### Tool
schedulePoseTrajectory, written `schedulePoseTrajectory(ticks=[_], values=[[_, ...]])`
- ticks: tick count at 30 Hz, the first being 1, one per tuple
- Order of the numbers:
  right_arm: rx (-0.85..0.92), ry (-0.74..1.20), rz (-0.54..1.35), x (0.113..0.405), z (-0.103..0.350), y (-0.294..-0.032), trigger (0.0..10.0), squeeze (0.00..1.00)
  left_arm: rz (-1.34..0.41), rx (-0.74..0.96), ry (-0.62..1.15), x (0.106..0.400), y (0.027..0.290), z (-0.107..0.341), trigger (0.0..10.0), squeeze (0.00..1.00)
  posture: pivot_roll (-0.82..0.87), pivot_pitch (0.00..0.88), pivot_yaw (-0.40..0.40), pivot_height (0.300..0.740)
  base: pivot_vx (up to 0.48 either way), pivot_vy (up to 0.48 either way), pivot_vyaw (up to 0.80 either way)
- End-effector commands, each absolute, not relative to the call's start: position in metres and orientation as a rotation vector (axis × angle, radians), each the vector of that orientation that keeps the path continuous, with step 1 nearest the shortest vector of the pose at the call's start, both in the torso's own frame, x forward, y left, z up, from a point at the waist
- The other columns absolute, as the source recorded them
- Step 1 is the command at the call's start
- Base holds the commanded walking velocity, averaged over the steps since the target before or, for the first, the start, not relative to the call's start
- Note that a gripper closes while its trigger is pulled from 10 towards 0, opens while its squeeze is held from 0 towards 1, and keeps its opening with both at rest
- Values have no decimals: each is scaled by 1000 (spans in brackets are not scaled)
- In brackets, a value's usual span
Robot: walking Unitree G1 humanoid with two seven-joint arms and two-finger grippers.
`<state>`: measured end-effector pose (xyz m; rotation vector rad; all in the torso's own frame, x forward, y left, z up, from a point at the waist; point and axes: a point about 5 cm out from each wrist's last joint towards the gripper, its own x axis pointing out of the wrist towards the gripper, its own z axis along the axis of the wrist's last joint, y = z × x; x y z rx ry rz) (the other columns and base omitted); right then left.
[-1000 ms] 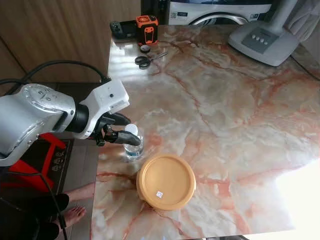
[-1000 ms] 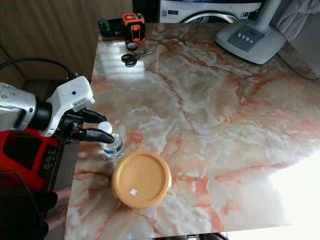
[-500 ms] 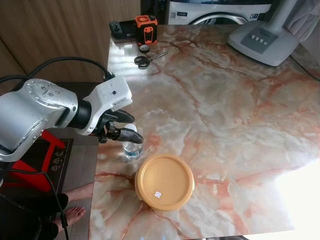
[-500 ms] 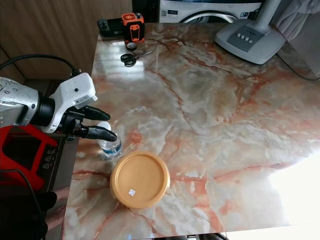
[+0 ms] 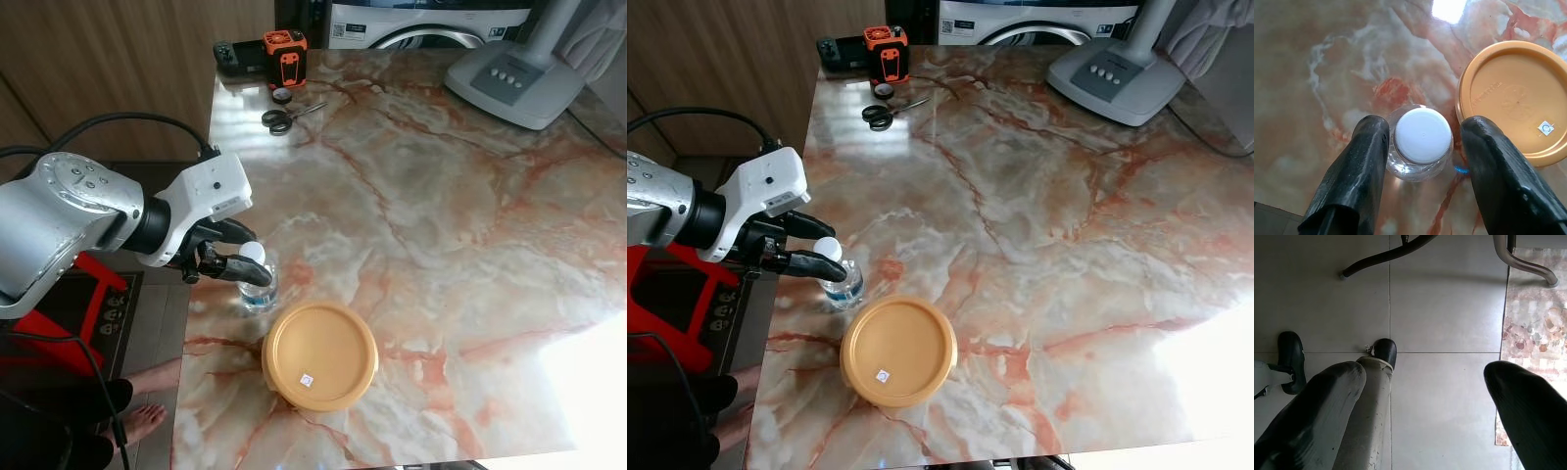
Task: Restocking fridge
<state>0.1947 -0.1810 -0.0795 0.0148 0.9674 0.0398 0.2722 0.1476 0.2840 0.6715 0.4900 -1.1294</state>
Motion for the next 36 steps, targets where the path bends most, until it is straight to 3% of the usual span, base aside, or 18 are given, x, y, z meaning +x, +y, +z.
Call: schedulePoseTrajectory(ticks=[1,3,4,7,10,12,13,14,15,16,18,19,20,24,25,26,27,36], values=[[26,1004,33,185,-85,-182,10000,0,-1136,700,496,268,147,283,8314,0,138,207,-55,740,0,0,0],[26,1004,34,185,-85,-182,10000,0,-1138,699,498,268,147,282,8314,0,137,207,-55,740,0,0,0],[25,1004,33,185,-85,-183,10000,0,-1138,702,499,268,147,282,7490,0,136,208,-55,740,0,0,0],[26,1005,32,184,-85,-183,10000,0,-1132,708,502,269,148,281,6510,0,136,209,-53,740,0,0,0],[26,1005,32,184,-85,-183,10000,0,-1126,717,505,270,149,281,6588,0,136,209,-53,740,0,0,0],[26,1005,33,184,-85,-183,10000,0,-1125,716,507,270,149,281,5804,0,137,210,-53,740,0,0,0],[27,1005,33,185,-85,-182,10000,0,-1121,718,508,270,150,281,3922,0,137,210,-53,740,0,0,0],[27,1005,32,185,-85,-182,10000,0,-1119,720,508,270,150,281,3922,0,137,210,-53,740,0,0,0],[27,1005,33,184,-85,-182,10000,0,-1112,723,507,271,150,280,2510,0,137,210,-53,740,0,0,0],[27,1005,33,184,-85,-182,10000,0,-1111,724,506,271,150,280,2510,0,137,210,-53,740,0,0,0],[28,1005,34,184,-85,-182,10000,0,-1110,723,508,271,151,280,745,0,137,211,-52,740,0,0,0],[29,1005,34,184,-85,-182,10000,0,-1110,723,508,271,151,279,745,0,137,210,-51,740,0,0,0],[29,1005,34,184,-85,-182,10000,0,-1107,727,506,272,151,279,1216,0,137,209,-51,740,0,0,0],[29,1005,34,184,-85,-182,10000,0,-1106,728,501,273,151,279,1333,0,135,210,-52,740,0,0,0],[30,1005,35,184,-85,-182,10000,0,-1102,734,496,273,151,279,4510,0,135,209,-52,740,0,0,0],[30,1004,35,184,-85,-182,10000,0,-1097,739,491,274,151,279,4510,0,135,209,-52,740,0,0,0],[30,1004,35,184,-85,-182,10000,0,-1097,738,490,274,151,279,10000,0,135,209,-52,740,0,0,0],[30,1006,37,184,-85,-181,10000,0,-1107,751,488,274,151,277,10000,0,134,209,-52,740,0,0,0]])
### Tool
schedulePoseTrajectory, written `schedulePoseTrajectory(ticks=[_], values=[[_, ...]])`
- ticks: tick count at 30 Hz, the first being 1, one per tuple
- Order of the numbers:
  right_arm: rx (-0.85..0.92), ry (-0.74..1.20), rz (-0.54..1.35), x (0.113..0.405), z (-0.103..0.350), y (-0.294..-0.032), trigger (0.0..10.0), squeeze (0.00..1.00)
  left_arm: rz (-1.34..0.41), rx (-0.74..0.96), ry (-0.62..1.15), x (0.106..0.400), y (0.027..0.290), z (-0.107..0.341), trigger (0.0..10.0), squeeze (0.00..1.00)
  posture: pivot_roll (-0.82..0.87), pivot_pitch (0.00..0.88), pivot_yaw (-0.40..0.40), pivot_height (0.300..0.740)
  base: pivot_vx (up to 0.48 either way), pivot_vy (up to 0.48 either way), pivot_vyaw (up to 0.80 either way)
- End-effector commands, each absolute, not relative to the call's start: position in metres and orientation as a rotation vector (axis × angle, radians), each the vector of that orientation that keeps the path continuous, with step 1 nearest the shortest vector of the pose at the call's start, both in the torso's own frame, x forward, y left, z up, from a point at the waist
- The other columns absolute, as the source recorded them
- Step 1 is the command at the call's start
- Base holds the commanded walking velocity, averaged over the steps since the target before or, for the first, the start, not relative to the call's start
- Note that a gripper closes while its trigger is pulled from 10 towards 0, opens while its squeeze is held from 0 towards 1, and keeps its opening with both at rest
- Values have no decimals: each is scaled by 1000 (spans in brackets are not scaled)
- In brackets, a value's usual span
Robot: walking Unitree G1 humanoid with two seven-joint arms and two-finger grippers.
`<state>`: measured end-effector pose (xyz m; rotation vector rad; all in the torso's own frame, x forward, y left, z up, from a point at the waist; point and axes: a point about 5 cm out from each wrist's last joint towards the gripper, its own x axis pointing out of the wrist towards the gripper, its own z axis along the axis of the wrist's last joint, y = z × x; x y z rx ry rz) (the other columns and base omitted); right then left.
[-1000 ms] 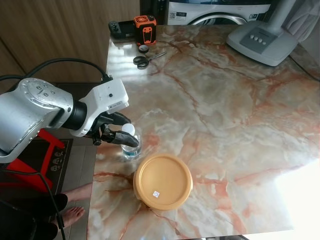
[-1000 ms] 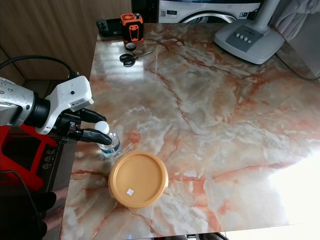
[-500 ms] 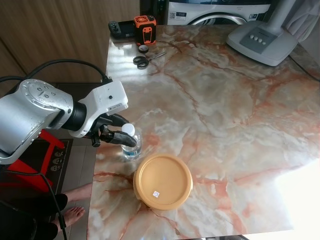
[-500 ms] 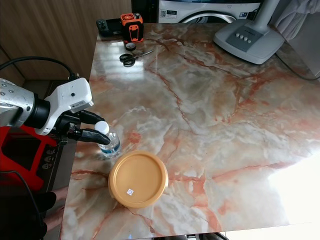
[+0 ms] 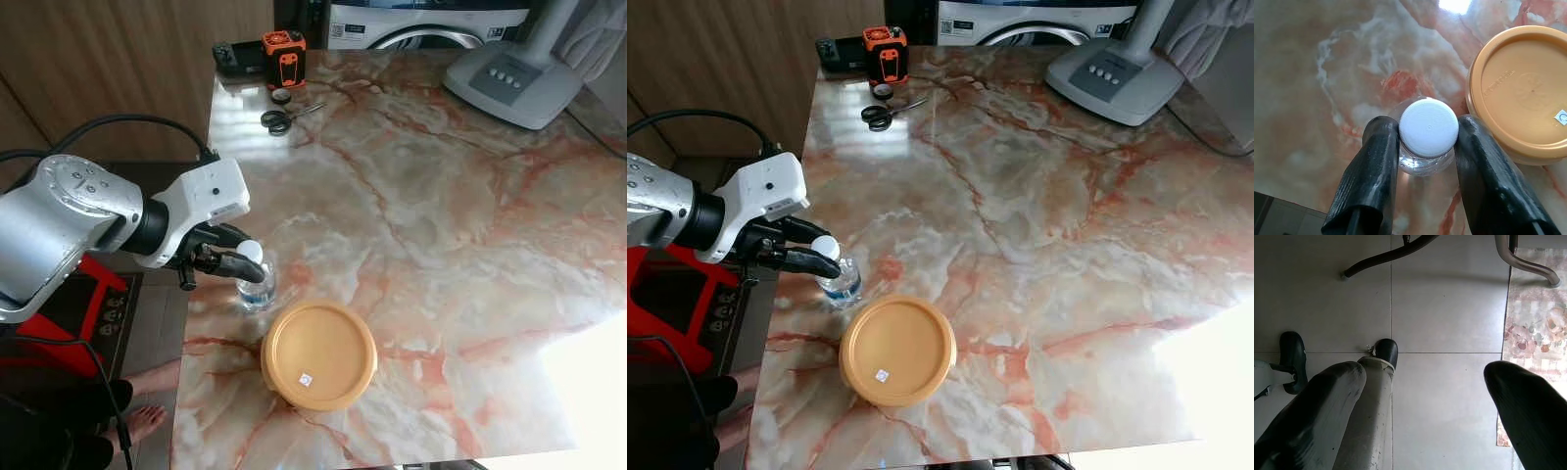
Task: Restocking fridge
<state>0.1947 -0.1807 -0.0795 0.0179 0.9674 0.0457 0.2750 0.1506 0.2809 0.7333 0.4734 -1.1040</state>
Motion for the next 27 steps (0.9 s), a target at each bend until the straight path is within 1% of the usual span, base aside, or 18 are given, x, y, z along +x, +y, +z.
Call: schedulePoseTrajectory(ticks=[1,2,3,4,5,6,8,9,18,27], values=[[30,1006,37,184,-85,-181,10000,0,-1107,751,488,274,151,277,10000,0,134,209,-52,740,0,0,0],[30,1007,38,184,-85,-181,10000,0,-1110,755,487,274,151,276,10000,0,133,209,-52,740,0,0,0],[30,1007,38,184,-85,-181,10000,0,-1111,756,487,274,151,276,10000,102,134,210,-51,740,0,0,0],[30,1007,38,184,-85,-181,10000,0,-1110,756,486,274,151,276,10000,318,133,210,-51,740,0,0,0],[30,1007,38,184,-85,-181,10000,0,-1110,756,486,274,151,276,10000,318,133,210,-51,740,0,0,0],[30,1007,38,184,-85,-181,10000,0,-1106,757,482,275,151,277,10000,1000,134,209,-52,740,0,0,0],[31,1007,38,184,-85,-181,10000,0,-1096,760,475,276,151,277,10000,1000,135,208,-53,740,0,0,0],[31,1007,38,184,-85,-181,10000,0,-1086,779,461,278,151,278,10000,0,135,208,-53,740,0,0,0],[32,1006,38,184,-85,-181,10000,0,-1071,774,447,282,153,281,10000,0,130,210,-53,740,0,0,0],[32,1007,39,183,-85,-182,10000,0,-1096,748,406,283,149,283,10000,0,127,213,-54,740,0,0,0]])
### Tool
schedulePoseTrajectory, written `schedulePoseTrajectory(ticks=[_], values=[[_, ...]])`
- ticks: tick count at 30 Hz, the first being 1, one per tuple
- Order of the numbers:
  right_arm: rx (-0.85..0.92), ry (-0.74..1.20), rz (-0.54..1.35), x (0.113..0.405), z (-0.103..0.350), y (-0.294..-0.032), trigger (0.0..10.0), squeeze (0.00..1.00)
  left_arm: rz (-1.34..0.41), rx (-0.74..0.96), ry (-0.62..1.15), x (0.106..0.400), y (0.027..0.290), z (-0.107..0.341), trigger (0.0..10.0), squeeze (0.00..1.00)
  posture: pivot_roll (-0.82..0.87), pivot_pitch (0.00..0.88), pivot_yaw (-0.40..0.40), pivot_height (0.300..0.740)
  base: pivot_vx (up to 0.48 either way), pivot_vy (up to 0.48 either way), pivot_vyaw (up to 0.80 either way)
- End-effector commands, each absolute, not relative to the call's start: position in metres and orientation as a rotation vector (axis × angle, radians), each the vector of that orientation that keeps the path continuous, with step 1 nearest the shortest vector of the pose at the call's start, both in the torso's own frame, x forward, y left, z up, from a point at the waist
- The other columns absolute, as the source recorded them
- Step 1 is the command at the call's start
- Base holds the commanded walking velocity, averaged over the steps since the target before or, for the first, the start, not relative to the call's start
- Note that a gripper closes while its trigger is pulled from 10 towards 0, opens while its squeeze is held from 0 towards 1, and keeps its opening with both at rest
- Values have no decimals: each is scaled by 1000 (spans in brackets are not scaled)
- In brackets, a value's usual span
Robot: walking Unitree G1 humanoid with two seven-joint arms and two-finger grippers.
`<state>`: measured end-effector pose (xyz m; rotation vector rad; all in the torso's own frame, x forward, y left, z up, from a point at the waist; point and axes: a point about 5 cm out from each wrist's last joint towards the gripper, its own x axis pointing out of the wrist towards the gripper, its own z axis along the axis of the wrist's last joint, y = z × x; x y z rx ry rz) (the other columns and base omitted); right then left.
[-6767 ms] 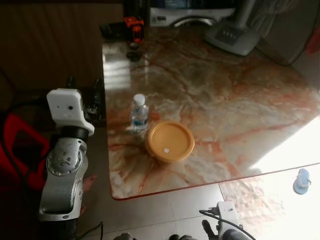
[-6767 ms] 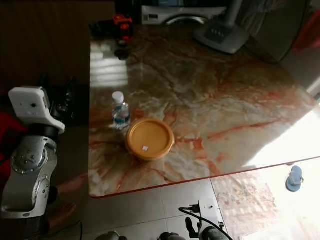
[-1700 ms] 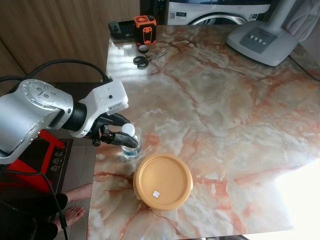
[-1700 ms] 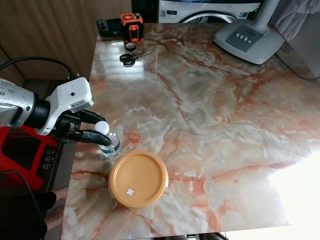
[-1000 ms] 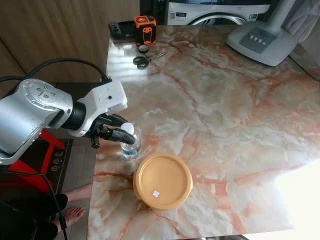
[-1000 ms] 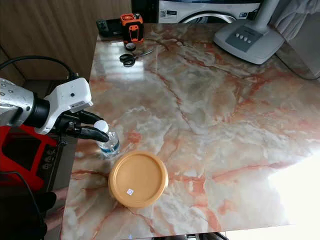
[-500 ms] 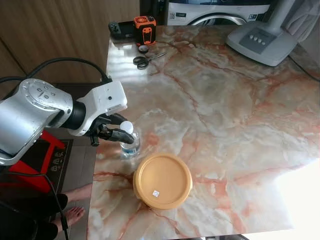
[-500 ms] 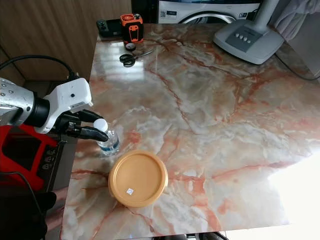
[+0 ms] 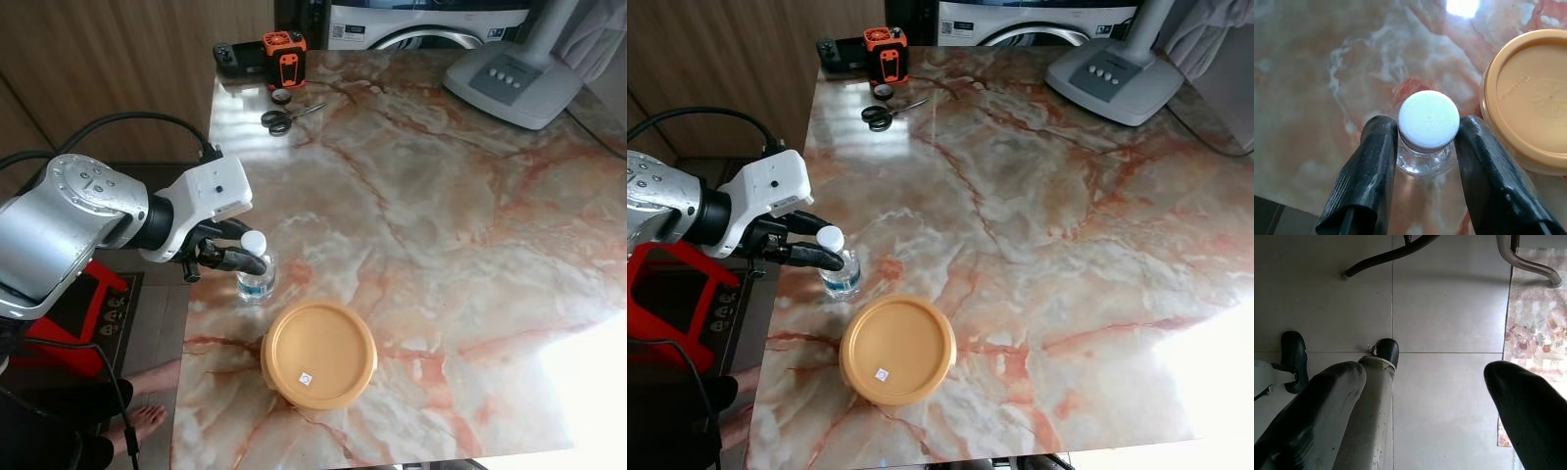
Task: Restocking fridge
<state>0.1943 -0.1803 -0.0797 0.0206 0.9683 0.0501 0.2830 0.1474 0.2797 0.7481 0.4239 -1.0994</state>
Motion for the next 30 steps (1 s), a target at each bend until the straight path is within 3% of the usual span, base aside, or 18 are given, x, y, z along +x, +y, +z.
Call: schedulePoseTrajectory(ticks=[1,22,23,24,25,26,30], values=[[32,1007,39,183,-85,-182,10000,0,-1089,750,404,284,149,283,10000,0,128,213,-54,740,0,0,0],[32,1006,42,184,-85,-181,10000,0,-1101,765,377,285,150,294,10000,0,129,215,-54,740,0,0,0],[32,1006,42,184,-85,-181,10000,0,-1102,760,378,285,150,294,10000,733,128,215,-54,740,0,0,0],[32,1006,42,184,-85,-181,10000,0,-1102,758,378,285,150,294,10000,1000,128,215,-54,740,0,0,0],[33,1006,42,184,-85,-181,10000,0,-1103,758,378,285,150,294,10000,1000,128,215,-53,740,0,0,0],[33,1006,42,184,-85,-181,10000,0,-1105,762,377,285,149,294,10000,0,129,215,-53,740,0,0,0],[33,1006,42,184,-85,-181,10000,0,-1112,765,379,284,149,294,10000,0,128,214,-51,740,0,0,0]])
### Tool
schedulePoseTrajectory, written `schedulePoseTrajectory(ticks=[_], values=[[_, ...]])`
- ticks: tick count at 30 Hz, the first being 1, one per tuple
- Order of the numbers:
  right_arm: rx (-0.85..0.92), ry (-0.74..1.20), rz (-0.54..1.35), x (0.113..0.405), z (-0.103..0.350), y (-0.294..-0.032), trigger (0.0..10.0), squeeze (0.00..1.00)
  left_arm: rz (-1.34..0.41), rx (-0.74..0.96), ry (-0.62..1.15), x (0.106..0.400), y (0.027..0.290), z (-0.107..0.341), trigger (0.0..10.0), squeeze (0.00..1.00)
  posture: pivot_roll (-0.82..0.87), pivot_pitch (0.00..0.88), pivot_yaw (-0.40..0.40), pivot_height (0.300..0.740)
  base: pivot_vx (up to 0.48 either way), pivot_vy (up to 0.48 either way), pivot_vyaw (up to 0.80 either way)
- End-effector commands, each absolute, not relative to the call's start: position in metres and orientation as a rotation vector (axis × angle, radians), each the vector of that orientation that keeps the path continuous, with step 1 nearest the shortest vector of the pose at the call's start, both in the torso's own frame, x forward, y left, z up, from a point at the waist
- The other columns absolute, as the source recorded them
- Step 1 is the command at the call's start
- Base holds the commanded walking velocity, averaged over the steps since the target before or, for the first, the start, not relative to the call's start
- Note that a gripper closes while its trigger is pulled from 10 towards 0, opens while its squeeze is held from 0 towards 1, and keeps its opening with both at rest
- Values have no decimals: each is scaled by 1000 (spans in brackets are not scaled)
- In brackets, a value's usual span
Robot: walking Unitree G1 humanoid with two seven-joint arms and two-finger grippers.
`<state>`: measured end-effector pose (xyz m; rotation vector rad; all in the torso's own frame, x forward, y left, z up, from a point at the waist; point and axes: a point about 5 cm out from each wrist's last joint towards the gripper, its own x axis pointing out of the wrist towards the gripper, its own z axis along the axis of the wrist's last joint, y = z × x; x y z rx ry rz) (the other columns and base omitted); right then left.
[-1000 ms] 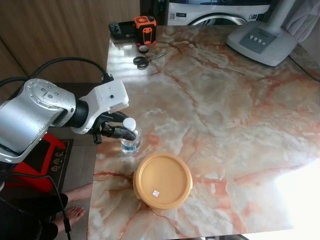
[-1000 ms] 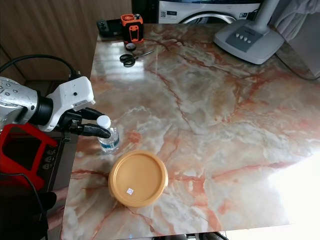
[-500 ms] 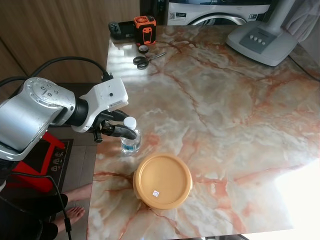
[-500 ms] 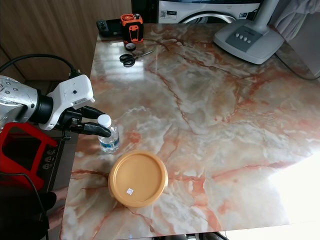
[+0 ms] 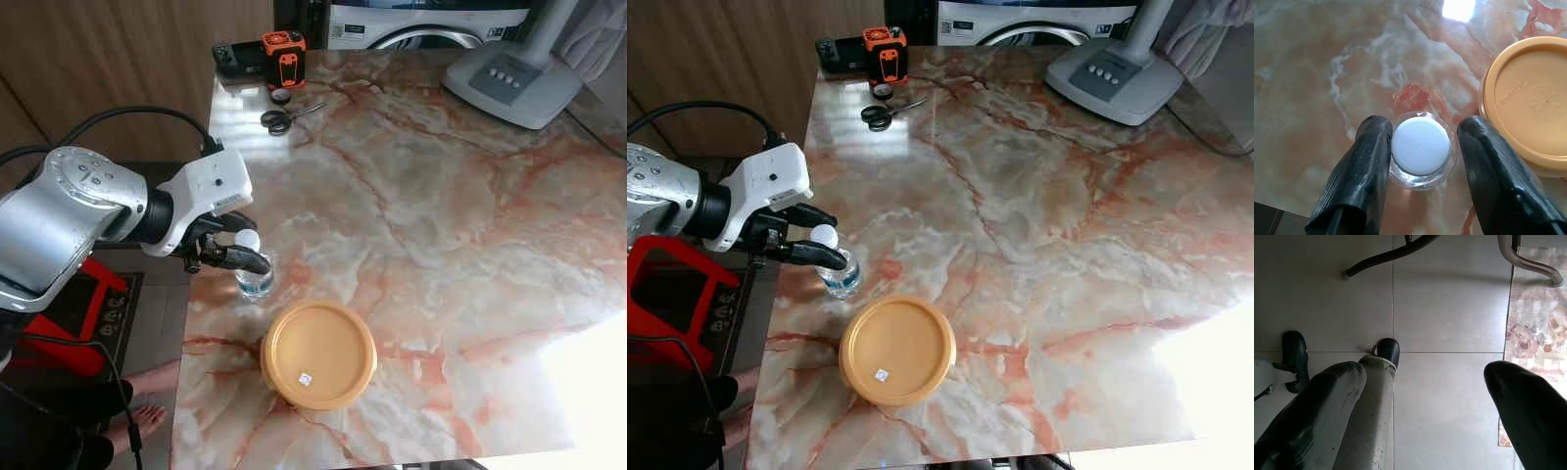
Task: Restocking fridge
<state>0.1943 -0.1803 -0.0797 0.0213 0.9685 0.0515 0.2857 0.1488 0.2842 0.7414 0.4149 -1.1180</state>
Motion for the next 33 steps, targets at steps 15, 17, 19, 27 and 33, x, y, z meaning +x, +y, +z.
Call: schedulePoseTrajectory(ticks=[15,17,19,27,33], values=[[38,1007,43,184,-85,-180,10000,0,-1112,768,401,284,151,292,510,0,131,213,-50,740,0,0,0],[38,1007,43,184,-85,-180,10000,0,-1110,770,404,284,151,292,0,0,130,213,-50,740,0,0,0],[39,1008,44,184,-85,-180,10000,0,-1109,776,411,284,153,291,0,0,130,213,-50,740,0,0,0],[40,1009,46,184,-85,-180,10000,0,-1092,790,445,284,158,289,0,0,131,214,-49,740,0,0,0],[44,1010,44,183,-86,-179,10000,0,-957,753,426,294,162,287,0,0,130,210,-43,740,0,0,0]])
